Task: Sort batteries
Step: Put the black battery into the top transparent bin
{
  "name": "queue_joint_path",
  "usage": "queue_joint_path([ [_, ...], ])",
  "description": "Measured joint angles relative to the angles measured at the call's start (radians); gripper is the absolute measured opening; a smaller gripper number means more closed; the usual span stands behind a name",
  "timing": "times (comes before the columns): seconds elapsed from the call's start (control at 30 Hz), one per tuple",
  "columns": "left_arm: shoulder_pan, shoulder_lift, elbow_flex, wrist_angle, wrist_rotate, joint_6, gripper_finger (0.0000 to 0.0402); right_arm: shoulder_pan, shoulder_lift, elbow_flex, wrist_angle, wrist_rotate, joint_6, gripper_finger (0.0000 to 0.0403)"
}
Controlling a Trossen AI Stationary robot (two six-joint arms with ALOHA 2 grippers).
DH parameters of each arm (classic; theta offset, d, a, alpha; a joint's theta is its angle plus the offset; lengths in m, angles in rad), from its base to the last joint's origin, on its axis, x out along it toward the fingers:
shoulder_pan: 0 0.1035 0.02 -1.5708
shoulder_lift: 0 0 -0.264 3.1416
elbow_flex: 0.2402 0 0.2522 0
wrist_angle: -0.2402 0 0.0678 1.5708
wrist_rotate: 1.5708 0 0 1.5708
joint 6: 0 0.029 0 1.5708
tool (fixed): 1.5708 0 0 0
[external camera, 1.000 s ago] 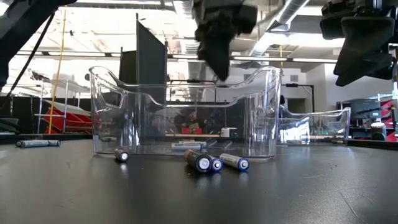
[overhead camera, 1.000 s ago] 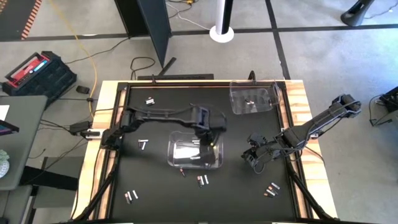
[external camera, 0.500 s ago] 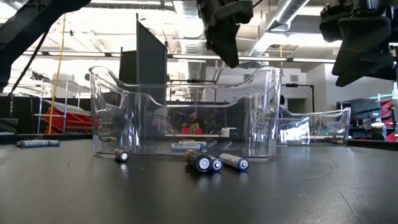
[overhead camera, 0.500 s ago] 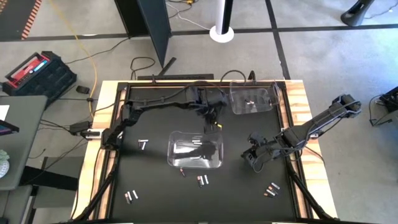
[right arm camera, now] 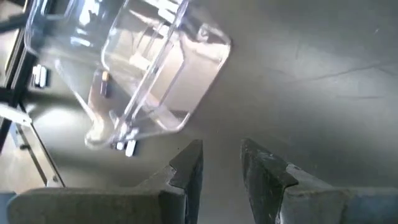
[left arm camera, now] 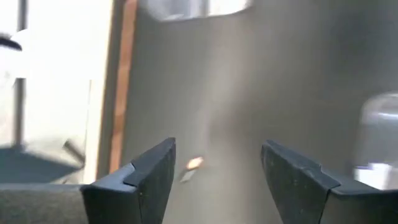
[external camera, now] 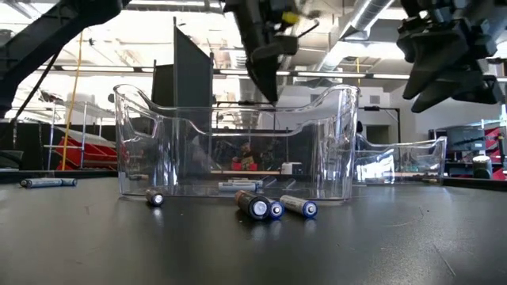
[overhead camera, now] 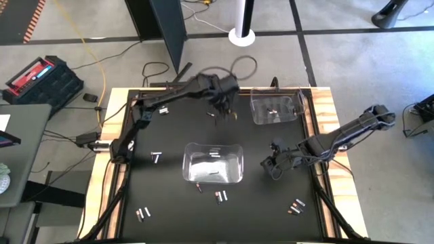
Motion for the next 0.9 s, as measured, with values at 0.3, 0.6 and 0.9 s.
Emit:
queue_joint_path([
  [0.3, 0.162, 0.089, -0.001, -0.066, -0.017, 0.167, 0.0231, -0.071, 0.0, 0.0, 0.008, 0.001, -0.001, 0.0127],
  [0.6, 0.201, 0.156, -0.001, -0.128, -0.007, 0.196, 0.0231, -0.09, 0.0, 0.0, 0.004, 0.006, -0.012, 0.0127],
  [0.9, 0.14, 0.158, -0.066, -0.08, -0.174, 0.288, 0.0231, -0.09, 0.0, 0.0, 0.005, 0.018, -0.039, 0.0127],
])
